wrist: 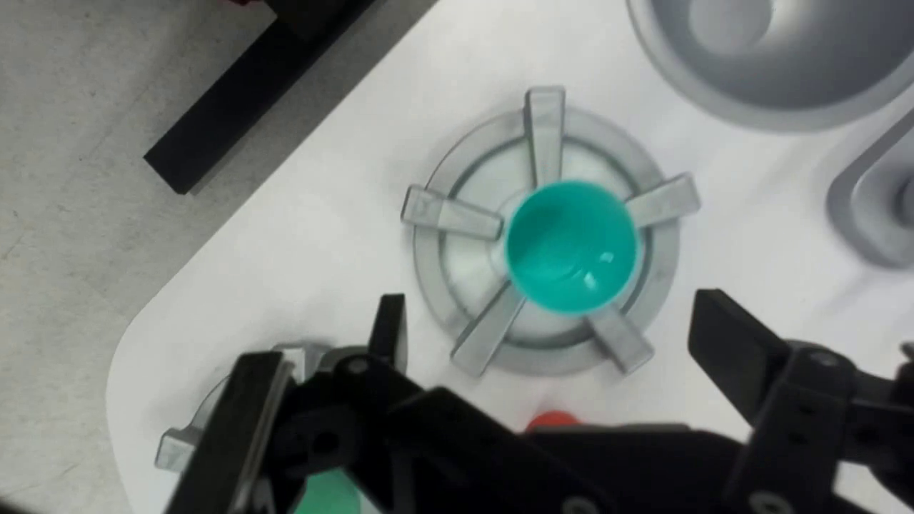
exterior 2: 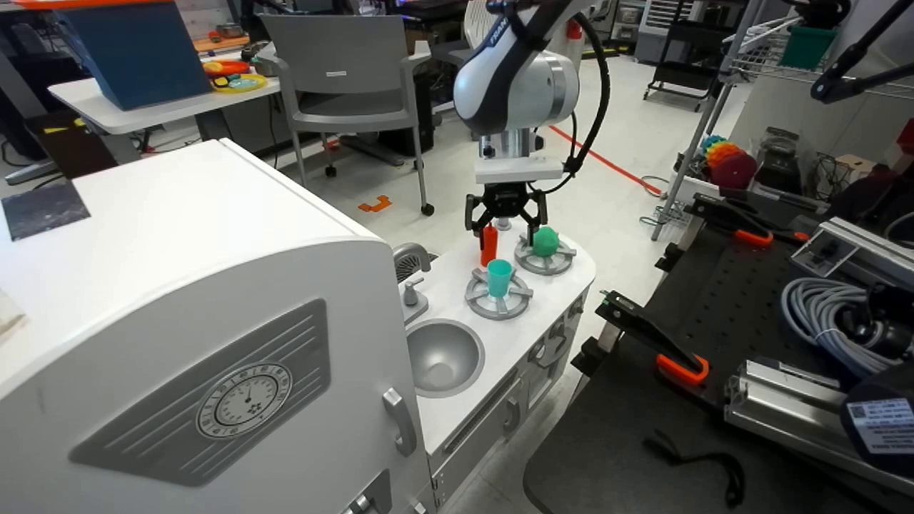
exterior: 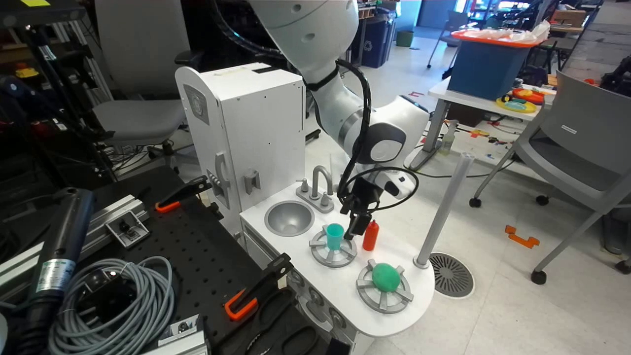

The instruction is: Remove the green object from the toy sink and put it on the toy stove

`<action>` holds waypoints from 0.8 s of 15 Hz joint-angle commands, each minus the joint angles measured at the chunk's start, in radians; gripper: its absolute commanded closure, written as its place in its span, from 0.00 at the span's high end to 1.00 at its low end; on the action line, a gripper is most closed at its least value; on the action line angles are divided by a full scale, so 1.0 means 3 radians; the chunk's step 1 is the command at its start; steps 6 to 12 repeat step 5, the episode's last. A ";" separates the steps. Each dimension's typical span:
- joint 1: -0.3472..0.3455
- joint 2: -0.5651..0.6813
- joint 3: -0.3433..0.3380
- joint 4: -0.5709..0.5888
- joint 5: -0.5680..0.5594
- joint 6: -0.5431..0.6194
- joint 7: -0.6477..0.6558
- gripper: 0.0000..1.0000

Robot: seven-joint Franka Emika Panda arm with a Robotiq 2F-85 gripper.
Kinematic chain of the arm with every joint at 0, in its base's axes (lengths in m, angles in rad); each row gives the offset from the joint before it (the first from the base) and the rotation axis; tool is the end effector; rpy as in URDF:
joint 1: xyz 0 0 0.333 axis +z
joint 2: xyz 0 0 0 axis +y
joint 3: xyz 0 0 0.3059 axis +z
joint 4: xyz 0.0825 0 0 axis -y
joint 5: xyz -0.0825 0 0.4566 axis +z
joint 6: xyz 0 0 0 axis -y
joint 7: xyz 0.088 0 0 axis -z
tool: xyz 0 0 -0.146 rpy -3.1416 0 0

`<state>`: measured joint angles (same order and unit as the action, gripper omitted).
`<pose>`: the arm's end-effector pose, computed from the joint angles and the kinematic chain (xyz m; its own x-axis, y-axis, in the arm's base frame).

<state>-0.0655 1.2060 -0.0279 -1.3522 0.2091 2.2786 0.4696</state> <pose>0.6789 -0.0524 -0.1346 0.7230 -0.6271 -0.2899 -0.6435 -0.7640 0.0475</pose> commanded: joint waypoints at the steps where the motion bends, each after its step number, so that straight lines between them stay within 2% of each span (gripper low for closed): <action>1: -0.0178 -0.0572 0.0290 -0.0803 0.0239 -0.0030 -0.0605 1.00; 2: -0.0178 -0.0702 0.0302 -0.0974 0.0246 -0.0179 -0.0705 1.00; 3: -0.0031 -0.0328 0.0147 -0.0472 0.0216 -0.0086 -0.0458 1.00; 5: -0.0054 -0.0520 0.0189 -0.0749 0.0246 -0.0139 -0.0604 1.00; 12: -0.0054 -0.0520 0.0189 -0.0749 0.0246 -0.0139 -0.0604 1.00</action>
